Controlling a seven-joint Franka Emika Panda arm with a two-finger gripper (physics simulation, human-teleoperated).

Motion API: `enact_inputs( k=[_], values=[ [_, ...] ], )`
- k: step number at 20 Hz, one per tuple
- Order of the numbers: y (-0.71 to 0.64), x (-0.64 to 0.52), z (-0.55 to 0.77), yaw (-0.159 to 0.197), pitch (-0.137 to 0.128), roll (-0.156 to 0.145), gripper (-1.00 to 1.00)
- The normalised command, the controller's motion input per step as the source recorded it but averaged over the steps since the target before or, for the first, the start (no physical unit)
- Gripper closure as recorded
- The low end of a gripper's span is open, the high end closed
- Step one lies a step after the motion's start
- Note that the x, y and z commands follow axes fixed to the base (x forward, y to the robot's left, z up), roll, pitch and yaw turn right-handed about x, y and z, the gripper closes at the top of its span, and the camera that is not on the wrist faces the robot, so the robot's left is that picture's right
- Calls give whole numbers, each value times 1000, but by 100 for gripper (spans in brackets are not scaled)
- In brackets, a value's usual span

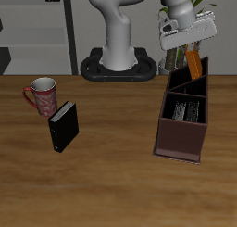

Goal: Place the left striped book into the left desk caddy's right compartment and place the right striped book into the left desk caddy's right compartment and place the orange book into the left desk caddy's left compartment

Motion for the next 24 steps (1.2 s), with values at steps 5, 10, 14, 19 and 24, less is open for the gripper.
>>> enact_inputs(
  k=[5,10,14,19,24],
  values=[
    [31,61,-192,4,33,11,100],
    [52,112,-253,-4,91,74,100],
    [99,64,-230,23,116,71,-100],
    [-10,28,-17,-37,28,20,-100],
    [-20,41,32,-6,11,6,-100]
  ],
)
